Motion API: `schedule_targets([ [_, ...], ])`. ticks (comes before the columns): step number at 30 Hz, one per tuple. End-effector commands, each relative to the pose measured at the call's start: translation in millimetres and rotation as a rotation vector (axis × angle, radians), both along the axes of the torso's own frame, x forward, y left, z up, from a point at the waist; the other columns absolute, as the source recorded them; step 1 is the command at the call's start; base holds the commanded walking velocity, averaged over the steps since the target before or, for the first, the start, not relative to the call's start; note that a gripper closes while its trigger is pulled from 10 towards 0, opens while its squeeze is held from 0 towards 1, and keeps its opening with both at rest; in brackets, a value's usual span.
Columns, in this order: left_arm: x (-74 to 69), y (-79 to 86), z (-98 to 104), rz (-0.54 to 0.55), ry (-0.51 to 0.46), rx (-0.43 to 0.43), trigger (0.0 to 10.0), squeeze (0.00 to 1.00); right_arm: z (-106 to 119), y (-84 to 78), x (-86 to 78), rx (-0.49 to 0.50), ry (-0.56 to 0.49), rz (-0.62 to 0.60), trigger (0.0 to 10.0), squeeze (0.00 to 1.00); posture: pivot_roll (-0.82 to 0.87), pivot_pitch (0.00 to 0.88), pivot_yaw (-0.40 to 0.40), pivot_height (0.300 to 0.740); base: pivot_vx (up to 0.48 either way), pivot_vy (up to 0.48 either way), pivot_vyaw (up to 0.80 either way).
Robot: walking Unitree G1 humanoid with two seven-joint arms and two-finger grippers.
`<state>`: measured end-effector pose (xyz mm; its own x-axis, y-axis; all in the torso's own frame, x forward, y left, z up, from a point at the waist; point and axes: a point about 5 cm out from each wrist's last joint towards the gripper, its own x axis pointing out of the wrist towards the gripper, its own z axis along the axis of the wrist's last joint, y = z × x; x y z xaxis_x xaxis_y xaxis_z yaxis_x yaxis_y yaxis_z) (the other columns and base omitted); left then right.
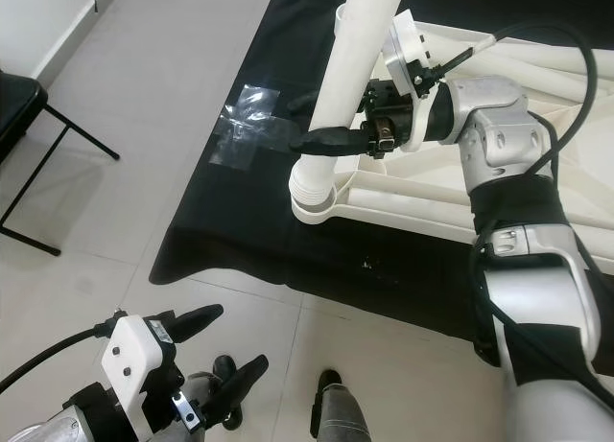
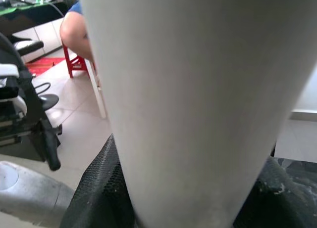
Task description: Building children table
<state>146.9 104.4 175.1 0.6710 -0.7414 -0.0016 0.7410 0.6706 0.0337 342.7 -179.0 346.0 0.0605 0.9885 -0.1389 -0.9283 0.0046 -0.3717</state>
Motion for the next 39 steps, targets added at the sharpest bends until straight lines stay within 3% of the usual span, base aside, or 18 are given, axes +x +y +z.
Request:
schedule_targets([
  [1, -4.1, -0.3, -3.0, -0.022, 0.029, 0.009, 10.0, 0.0, -15.9, -4.4, 1.0, -0.054, 0.05, -0.015, 10.0, 0.0, 0.04, 0.413, -0.009, 0.74, 0.0, 0.0, 0.0],
  [19, -0.3, 0.7, -3.1, -0.022, 0.021, 0.015, 10.0, 0.0, -29.8, 10.5, -11.3, -0.168, 0.033, 0.074, 10.0, 0.0, 0.04, 0.404, -0.006, 0.74, 0.0, 0.0, 0.0],
  [27, 1.1, 0.1, -4.4, -0.022, 0.017, 0.015, 10.0, 0.0, -26.5, 29.0, -23.7, -0.231, -0.03, 0.17, 10.0, 0.0, 0.03, 0.387, -0.009, 0.74, 0.0, 0.0, 0.0],
  [33, 1.9, -0.2, -5.0, -0.022, 0.017, 0.013, 10.0, 0.0, -28.7, 31.0, -23.1, -0.234, -0.023, 0.171, 10.0, 0.0, 0.03, 0.382, -0.009, 0.74, 0.0, 0.0, 0.0],
  [39, 2.9, -0.8, -5.6, -0.022, 0.018, 0.009, 10.0, 0.0, -26.2, 30.6, -17.4, -0.161, 0.021, 0.154, 10.0, 0.0, 0.02, 0.377, -0.011, 0.74, 0.0, 0.0, 0.0],
])
